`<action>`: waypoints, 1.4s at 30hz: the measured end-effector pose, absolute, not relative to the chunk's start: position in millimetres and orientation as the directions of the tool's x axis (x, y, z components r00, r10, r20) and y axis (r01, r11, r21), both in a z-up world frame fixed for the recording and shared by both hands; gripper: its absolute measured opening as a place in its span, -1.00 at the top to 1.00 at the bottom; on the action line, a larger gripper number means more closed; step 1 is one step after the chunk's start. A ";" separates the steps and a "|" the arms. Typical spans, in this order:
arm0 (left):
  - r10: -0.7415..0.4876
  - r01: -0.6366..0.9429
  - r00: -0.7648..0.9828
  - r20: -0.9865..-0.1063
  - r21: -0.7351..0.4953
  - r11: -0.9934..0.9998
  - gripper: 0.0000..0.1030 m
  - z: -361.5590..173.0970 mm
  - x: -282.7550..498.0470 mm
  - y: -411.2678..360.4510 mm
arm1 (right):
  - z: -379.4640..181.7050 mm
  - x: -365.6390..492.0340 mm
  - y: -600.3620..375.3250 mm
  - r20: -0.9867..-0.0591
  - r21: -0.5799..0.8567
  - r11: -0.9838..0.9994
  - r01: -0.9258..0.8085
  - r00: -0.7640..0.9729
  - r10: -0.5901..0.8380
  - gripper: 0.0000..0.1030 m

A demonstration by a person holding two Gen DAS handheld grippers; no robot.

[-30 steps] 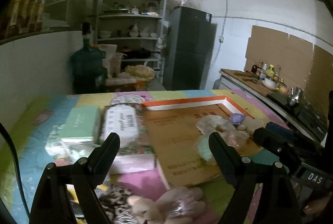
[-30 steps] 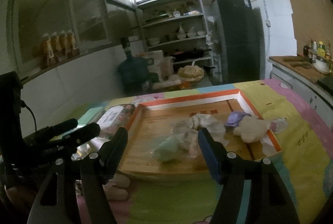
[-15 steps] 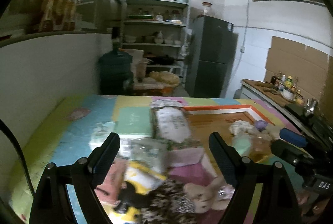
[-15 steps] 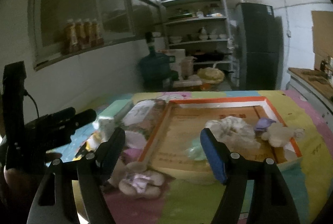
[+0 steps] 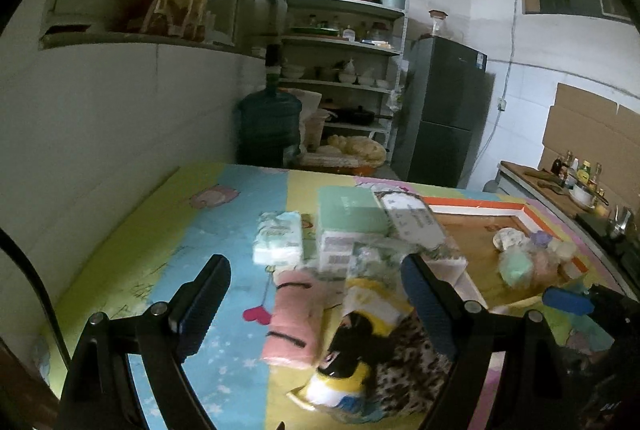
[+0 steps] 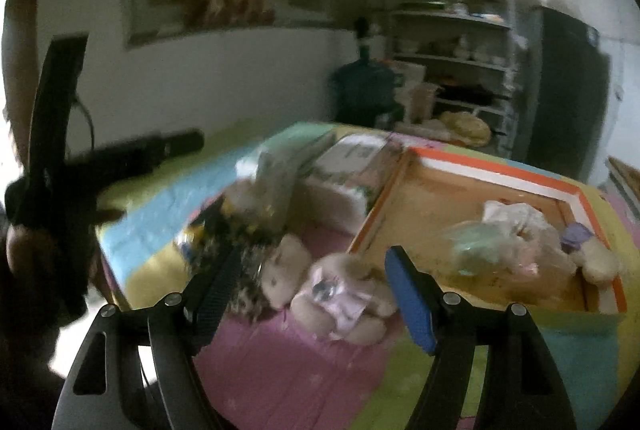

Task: Organize soft objects
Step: 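Move both tools back from the box toward the pile of items, then grasp the yellow-black snack bag with the left tool while the right tool grasps the pink-dressed plush bear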

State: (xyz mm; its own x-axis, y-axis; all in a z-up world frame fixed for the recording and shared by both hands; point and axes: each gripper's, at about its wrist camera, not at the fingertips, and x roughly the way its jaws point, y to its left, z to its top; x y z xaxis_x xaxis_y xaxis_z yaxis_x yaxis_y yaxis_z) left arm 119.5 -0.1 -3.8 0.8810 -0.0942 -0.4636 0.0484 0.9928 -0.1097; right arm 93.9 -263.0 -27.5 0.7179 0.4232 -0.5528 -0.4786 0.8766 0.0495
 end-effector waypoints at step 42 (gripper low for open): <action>-0.122 0.035 0.857 -0.501 -0.180 0.983 -0.69 -34.6 120.1 28.8 | -51.4 81.3 -281.3 -0.668 0.241 0.766 -0.596 0.470 0.577 -0.50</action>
